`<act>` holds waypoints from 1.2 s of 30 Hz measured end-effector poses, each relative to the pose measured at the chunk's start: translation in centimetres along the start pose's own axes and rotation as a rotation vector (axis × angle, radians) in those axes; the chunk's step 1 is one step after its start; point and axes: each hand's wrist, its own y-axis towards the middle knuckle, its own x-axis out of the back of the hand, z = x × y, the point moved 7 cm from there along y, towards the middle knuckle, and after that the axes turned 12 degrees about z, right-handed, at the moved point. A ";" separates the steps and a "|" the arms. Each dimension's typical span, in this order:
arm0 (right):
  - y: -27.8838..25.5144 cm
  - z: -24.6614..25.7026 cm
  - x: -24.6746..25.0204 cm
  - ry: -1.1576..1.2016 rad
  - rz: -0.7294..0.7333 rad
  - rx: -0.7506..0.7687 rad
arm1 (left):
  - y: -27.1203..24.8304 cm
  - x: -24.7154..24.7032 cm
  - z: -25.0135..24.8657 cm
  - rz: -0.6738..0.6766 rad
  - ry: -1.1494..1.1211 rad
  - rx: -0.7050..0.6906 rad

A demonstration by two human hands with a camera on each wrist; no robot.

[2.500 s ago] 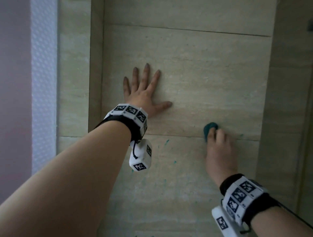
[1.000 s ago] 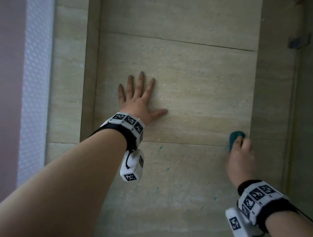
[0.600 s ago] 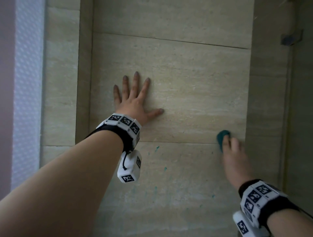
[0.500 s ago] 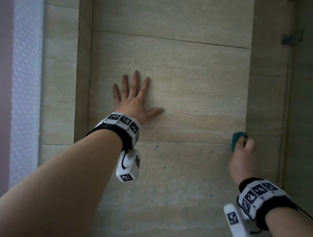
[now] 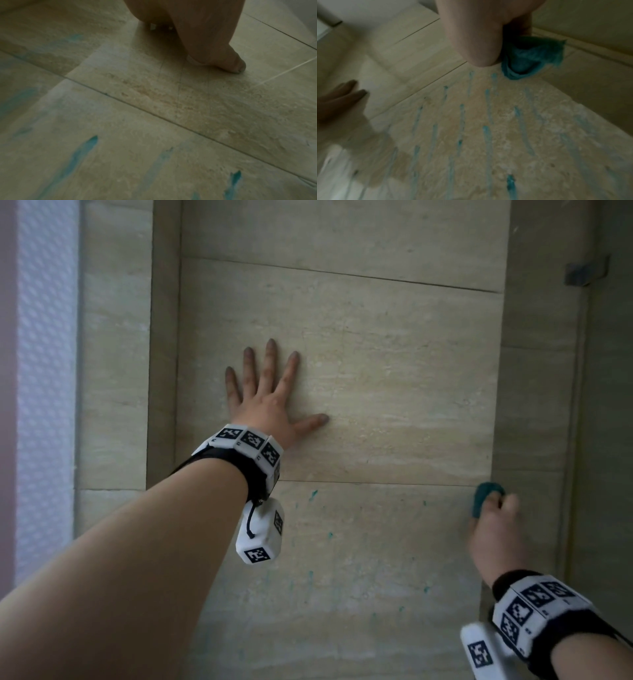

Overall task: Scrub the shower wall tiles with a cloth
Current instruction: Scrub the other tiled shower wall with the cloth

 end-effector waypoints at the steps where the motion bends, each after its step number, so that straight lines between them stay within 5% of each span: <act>1: -0.2 0.4 0.0 -0.022 -0.003 0.006 | 0.0 0.0 0.0 -0.002 0.000 0.002; 8: -2.4 4.2 -1.3 -0.186 0.052 0.282 | 0.0 -0.1 -0.2 -0.001 -0.011 0.002; 17: -2.1 4.5 -1.2 -0.082 -0.015 0.116 | 0.1 -0.3 -0.2 -0.012 -0.019 -0.009; 25: -5.8 12.2 -1.8 0.000 -0.058 0.574 | 0.1 -0.1 -0.2 0.015 -0.004 -0.007; 28: -6.1 13.7 -0.8 0.176 0.053 0.718 | -0.1 0.3 -0.4 0.048 0.000 -0.001; 36: -6.0 15.1 2.6 0.259 -0.025 0.805 | -1.4 2.6 0.9 0.066 0.054 -0.052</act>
